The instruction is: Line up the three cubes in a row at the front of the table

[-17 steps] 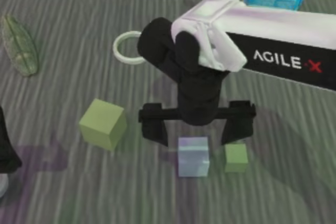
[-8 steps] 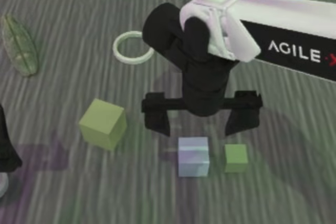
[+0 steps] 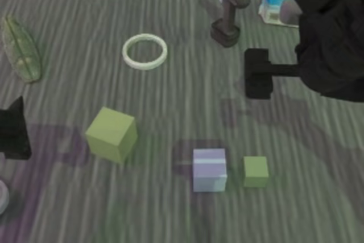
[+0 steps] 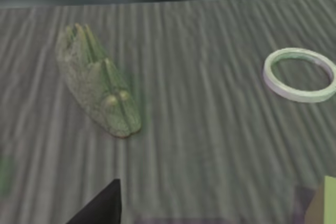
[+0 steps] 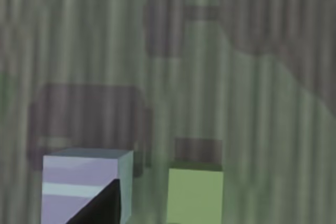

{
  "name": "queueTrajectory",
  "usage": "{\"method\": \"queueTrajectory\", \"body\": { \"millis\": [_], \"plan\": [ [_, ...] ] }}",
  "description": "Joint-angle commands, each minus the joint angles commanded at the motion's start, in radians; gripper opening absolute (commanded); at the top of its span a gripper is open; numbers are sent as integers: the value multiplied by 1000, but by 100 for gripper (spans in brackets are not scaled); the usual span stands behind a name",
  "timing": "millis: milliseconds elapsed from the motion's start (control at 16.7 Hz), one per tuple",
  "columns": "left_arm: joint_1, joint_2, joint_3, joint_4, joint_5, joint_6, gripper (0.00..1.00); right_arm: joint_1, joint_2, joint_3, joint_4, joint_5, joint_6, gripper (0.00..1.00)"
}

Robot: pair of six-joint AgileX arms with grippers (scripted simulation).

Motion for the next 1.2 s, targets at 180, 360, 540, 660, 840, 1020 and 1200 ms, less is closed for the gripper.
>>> {"method": "queueTrajectory", "body": {
  "millis": [180, 360, 540, 660, 840, 1020, 1200],
  "plan": [
    [-55, 298, 209, -159, -1, -1, 100, -107, -308, -243, 137, 26, -119, 100],
    [-111, 603, 415, -321, -1, -2, 100, -225, -627, -517, 288, 33, -240, 100],
    [-167, 882, 615, -479, 0, -2, 100, -337, -923, -784, 441, 18, -350, 100],
    [-200, 1036, 734, -570, 1, -3, 100, -401, -1089, -935, 542, -3, -410, 100],
    [-245, 1243, 901, -689, 1, -4, 100, -478, -1285, -1116, 690, -48, -481, 100],
    [-277, 1400, 1028, -774, 1, -4, 100, -533, -1426, -1233, 816, -95, -525, 100],
    [-297, 1485, 1103, -821, 1, -4, 100, -564, -1519, -1292, 899, -128, -547, 100]
  ]
}}
